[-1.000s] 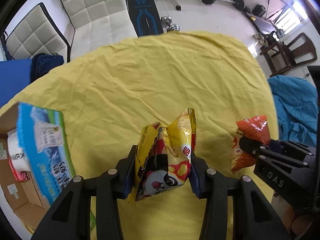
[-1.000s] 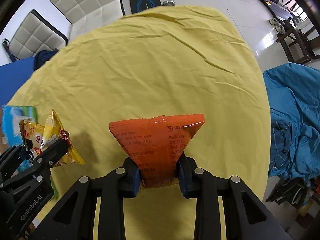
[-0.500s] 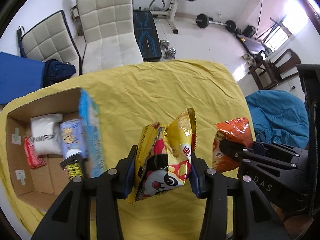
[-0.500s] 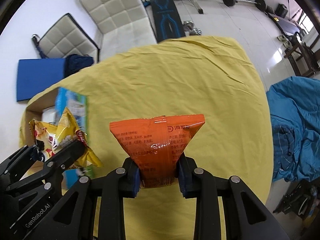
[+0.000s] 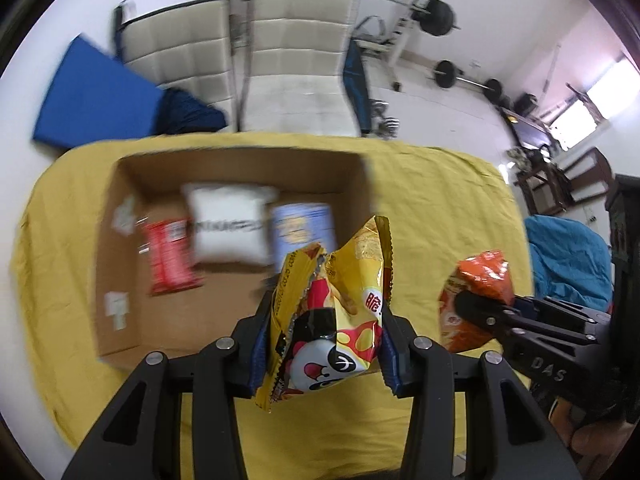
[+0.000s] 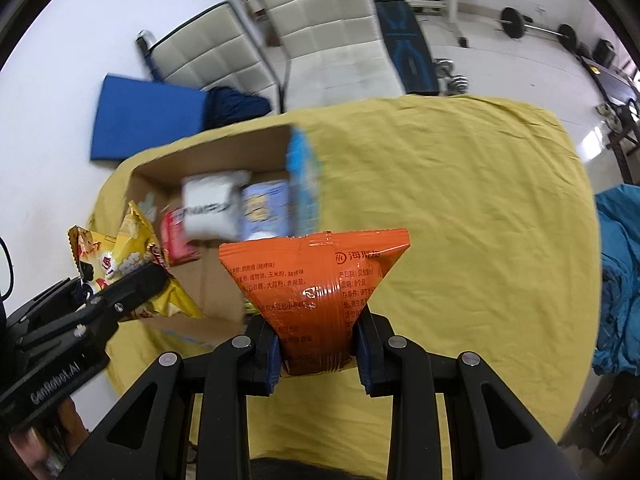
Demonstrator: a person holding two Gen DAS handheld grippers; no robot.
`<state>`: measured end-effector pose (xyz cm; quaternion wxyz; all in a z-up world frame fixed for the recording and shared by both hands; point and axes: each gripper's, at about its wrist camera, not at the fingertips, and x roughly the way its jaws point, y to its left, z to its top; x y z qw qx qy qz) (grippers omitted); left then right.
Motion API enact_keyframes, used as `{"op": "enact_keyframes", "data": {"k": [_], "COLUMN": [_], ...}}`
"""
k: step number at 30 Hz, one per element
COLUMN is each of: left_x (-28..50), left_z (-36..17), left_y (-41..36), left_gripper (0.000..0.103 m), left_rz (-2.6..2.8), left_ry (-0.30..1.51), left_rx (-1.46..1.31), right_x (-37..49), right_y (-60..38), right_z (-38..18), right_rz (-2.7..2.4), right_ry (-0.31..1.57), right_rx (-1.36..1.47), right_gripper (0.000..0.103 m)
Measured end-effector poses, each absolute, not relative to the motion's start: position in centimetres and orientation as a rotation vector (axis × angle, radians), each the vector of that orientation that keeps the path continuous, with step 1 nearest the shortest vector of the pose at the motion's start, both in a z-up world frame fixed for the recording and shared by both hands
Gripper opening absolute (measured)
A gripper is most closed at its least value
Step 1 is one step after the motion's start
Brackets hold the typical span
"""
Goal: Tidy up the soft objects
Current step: 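Carry both chip bags into the box and open both tools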
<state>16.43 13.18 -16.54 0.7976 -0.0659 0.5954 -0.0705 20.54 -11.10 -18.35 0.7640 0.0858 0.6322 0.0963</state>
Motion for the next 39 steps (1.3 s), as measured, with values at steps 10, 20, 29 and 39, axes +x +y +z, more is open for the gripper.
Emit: {"op": "enact_keyframes", "data": {"k": [10, 20, 29, 39], "left_x": [17.0, 18.3, 18.3, 17.2], "left_z": [-24.1, -31.7, -35.2, -36.0], "left_y": [23.6, 26.8, 26.7, 25.0], "left_gripper": [0.042, 0.042, 0.042, 0.043], "left_rz": [-0.067, -0.072, -0.059, -0.026], "left_ry": [1.428, 1.588, 1.645, 1.640], "left_rx": [-0.240, -0.265, -0.191, -0.101], "right_x": [20.9, 22.1, 22.1, 22.5], "right_y": [2.0, 8.0, 9.7, 10.9], "right_z": [-23.9, -32.8, -37.0, -37.6], "right_rz": [0.291, 0.278, 0.294, 0.286], "right_ry": [1.469, 1.568, 1.612, 1.612], "right_rx": [0.173, 0.174, 0.144, 0.095], "right_gripper": [0.031, 0.031, 0.032, 0.035]}}
